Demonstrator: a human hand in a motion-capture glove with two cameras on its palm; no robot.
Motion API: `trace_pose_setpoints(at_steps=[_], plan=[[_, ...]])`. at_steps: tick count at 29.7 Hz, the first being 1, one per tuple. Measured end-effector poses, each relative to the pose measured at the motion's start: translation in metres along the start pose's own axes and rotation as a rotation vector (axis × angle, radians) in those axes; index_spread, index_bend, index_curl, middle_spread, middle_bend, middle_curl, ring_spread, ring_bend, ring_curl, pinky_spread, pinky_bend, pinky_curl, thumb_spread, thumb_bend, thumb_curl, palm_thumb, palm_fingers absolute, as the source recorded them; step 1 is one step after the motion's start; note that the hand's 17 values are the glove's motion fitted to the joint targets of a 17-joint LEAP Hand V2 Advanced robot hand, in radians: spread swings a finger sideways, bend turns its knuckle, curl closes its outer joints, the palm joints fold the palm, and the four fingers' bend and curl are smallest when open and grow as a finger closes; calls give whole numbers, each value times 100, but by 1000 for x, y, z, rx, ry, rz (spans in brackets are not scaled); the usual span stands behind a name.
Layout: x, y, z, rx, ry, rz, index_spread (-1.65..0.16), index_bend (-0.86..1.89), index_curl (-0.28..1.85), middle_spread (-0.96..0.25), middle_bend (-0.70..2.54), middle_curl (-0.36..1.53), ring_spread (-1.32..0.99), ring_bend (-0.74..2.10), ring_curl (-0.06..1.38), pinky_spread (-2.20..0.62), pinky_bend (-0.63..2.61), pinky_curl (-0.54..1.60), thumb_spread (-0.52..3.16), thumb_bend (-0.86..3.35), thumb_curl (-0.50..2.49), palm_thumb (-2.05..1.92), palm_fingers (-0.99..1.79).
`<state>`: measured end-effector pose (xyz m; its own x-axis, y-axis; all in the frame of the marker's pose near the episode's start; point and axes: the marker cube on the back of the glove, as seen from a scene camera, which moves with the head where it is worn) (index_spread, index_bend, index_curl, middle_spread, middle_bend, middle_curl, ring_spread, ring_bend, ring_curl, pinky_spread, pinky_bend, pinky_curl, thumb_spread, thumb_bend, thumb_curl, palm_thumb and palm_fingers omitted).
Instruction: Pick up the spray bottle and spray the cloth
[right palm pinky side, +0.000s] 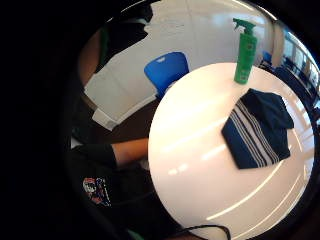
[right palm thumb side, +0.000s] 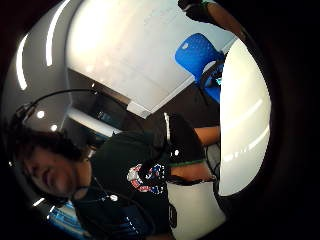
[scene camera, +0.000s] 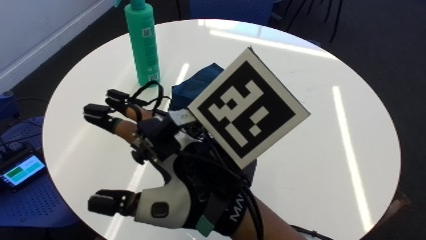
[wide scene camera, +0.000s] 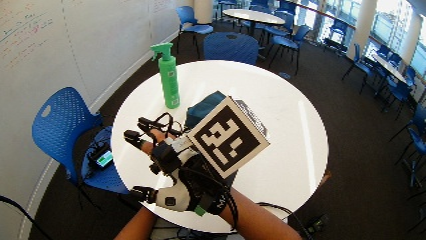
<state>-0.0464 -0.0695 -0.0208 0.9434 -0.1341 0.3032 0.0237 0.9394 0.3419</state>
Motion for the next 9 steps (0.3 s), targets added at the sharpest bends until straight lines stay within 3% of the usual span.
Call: trace_pose_setpoints(at_steps=[9], plan=[[-10,11,9,-27,70,-29,-47,20,34,-6,18,31,-2,22,29,23,20,32,112,-2,46,60,44]])
